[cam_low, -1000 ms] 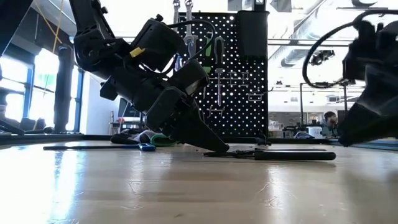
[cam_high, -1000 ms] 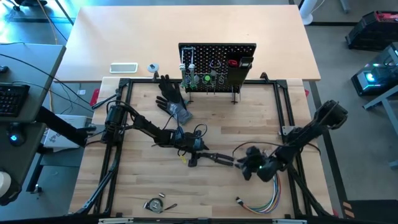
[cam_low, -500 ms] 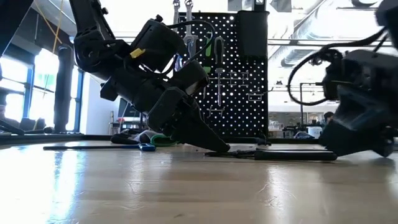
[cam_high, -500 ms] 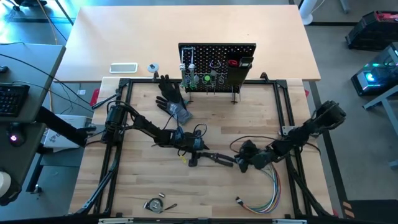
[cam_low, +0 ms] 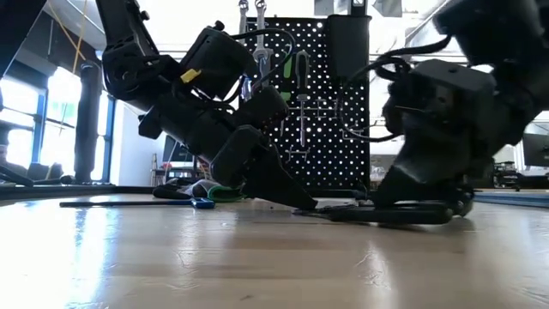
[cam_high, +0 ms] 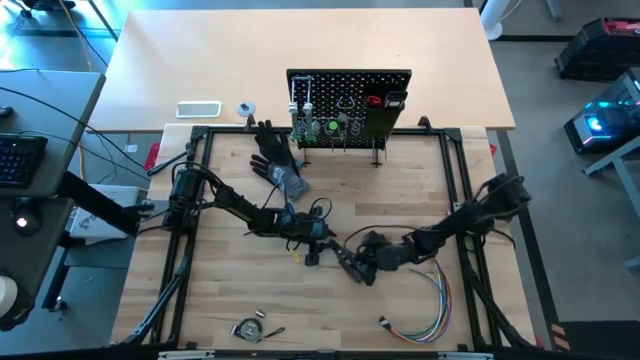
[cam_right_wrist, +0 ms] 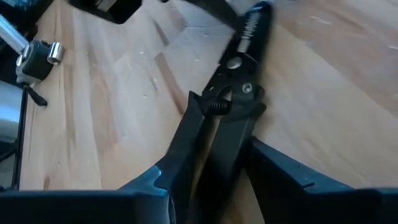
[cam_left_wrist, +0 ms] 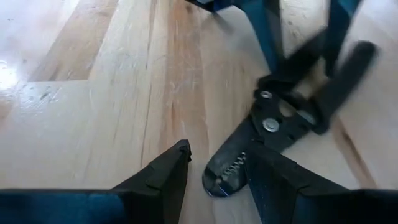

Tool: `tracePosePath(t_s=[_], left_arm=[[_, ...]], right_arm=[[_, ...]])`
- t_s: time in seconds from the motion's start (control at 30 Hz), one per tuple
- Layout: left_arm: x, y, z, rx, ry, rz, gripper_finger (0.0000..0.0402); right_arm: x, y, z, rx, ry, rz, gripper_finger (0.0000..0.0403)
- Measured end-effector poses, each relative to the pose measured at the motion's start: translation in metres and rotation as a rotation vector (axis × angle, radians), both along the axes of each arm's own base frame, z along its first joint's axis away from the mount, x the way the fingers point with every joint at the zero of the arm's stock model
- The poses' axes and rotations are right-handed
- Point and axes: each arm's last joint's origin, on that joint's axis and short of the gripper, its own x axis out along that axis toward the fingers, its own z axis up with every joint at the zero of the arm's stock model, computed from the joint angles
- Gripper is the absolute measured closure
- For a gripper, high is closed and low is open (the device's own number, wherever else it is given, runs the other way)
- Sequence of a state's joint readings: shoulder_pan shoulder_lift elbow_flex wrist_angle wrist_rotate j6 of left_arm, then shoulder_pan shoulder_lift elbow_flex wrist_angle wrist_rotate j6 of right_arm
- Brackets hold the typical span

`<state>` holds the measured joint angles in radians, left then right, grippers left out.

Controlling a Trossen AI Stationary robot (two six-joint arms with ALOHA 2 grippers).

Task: Hang tools onto peg board
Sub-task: Hang the black pliers on the pegboard

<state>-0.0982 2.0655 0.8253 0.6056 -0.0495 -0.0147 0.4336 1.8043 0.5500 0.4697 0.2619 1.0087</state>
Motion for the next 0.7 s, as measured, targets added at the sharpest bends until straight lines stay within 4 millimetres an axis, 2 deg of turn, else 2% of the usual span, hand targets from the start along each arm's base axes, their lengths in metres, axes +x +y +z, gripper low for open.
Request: tracePosePath(t_s=[0.13,0.43,0.7], left_arm=[[0.000,0.000,0.000,0.017,-0.001,0.022,0.0255],[0.000,-0.002,0.000,0.027,-0.004,0.042,0.0255],[0.001,-0.001,0.006,0.026,-0.030,0.047,0.0255]], right_arm=[[0.010,0.000,-0.003,-0.010,0.017,0.042,0.0279],[0.014,-0.004,-0.005,-0.038,0.040,0.088,0.0391],[0.014,-0.004,-0.005,-0.037,0.043,0.086,0.0400]])
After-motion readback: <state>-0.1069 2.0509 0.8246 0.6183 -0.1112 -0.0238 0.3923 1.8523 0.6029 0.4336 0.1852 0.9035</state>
